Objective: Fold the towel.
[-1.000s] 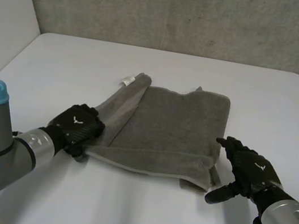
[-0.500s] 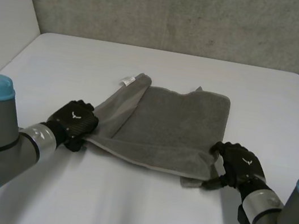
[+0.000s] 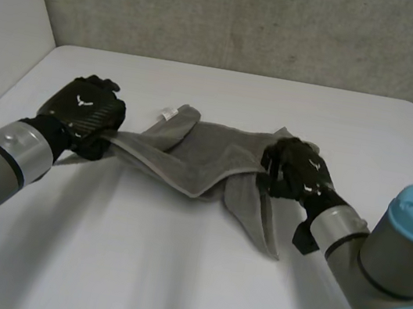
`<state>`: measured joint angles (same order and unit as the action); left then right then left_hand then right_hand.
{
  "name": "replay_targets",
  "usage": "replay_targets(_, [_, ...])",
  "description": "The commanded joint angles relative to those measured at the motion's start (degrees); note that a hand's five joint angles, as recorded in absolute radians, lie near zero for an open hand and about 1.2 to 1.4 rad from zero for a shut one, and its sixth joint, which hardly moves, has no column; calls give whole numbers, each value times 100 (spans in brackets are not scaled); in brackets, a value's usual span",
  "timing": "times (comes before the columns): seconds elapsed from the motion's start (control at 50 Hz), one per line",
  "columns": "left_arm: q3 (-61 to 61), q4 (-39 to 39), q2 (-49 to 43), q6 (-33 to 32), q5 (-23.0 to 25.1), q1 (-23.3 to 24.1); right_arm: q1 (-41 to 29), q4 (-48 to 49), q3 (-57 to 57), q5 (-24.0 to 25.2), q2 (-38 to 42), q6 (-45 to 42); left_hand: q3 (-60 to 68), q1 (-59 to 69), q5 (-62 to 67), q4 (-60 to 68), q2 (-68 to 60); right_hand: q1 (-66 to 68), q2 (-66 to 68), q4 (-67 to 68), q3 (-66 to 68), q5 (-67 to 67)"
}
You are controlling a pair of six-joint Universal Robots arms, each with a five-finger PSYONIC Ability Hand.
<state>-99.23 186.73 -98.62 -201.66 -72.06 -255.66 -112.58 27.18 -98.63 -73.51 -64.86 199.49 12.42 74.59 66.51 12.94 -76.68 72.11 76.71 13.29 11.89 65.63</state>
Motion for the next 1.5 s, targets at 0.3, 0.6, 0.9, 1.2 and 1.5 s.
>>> replay_targets(0.3, [-281, 13, -148, -22, 17, -107, 298, -1153, -867, 240, -772, -1431, -242, 541, 349, -294, -332, -5967, -6428, -329, -189, -6319])
replay_targets(0.6, [-237, 13, -149, -31, 8, -168, 465, -1574, -1879, 688, -1880, -1518, -242, 541, 349, -294, -332, -5380, -5841, -329, -189, -5732])
replay_targets(0.9, [-202, 13, -78, -14, -1, -186, 342, -2024, -1967, 1031, -1855, -1527, -242, 541, 349, -294, -332, -4907, -5368, -329, -189, -5259])
replay_targets(1.2, [-237, -84, 141, 4, -1, -177, 149, -1585, -1379, 654, -863, -1492, -242, 541, 349, -294, -332, -4907, -5368, -329, -189, -5259])
replay_targets(1.5, [-466, -128, 484, 74, -1, -125, -430, -1163, -377, -225, -80, -1430, -242, 541, 349, -294, -332, -4890, -5351, -329, -189, -5242])
